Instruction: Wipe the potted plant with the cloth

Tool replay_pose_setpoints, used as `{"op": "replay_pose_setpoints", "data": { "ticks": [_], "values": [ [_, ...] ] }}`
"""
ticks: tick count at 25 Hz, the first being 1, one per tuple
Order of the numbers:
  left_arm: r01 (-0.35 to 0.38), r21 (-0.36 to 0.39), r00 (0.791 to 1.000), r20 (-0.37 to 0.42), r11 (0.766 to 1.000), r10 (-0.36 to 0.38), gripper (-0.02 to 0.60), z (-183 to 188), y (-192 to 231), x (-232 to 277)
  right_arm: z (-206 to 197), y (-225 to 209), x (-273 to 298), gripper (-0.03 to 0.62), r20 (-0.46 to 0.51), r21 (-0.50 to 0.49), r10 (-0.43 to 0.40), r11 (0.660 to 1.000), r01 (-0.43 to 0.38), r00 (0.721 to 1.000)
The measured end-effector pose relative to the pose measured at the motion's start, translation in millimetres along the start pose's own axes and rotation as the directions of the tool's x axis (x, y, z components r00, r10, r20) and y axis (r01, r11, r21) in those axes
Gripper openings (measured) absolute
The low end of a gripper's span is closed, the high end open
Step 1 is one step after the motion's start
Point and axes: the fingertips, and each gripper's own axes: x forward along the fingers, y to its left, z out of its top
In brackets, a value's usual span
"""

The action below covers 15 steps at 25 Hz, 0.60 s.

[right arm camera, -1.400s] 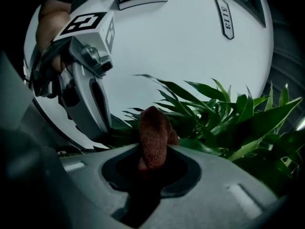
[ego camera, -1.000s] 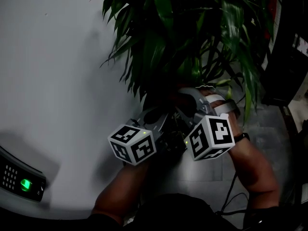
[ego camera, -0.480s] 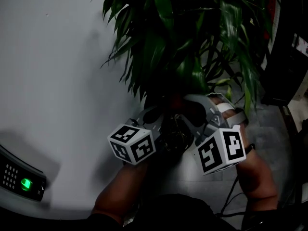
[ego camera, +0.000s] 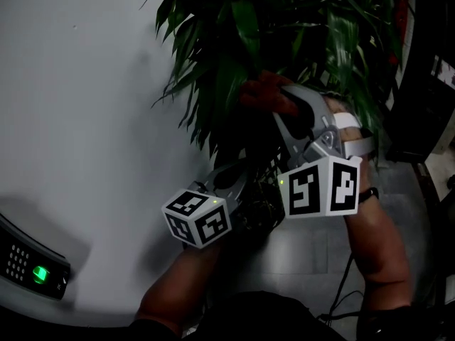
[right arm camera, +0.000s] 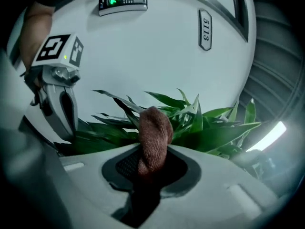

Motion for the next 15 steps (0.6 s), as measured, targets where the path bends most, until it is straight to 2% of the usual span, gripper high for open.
{"op": "replay_pose_setpoints", "data": {
  "ticks": [3,7,15],
  "values": [
    [-0.003,0.001,1.000,0.005,1.000,0.003,0.021,1.7,0.7,0.7,-9.0,1.5,21.9,0.071,-0.024,-0.033,0.006,0.999,-0.007,1.000],
    [-0.013,0.000,1.000,0.006,1.000,0.013,0.021,2.3,4.0,0.7,-21.9,23.1,37.3,0.071,-0.043,-0.081,0.066,0.994,-0.070,0.997],
    [-0.017,-0.005,1.000,0.006,1.000,0.017,0.021,1.9,7.2,-1.2,-13.7,67.9,19.9,0.071,-0.029,-0.051,0.161,0.985,-0.163,0.986]
  ]
}}
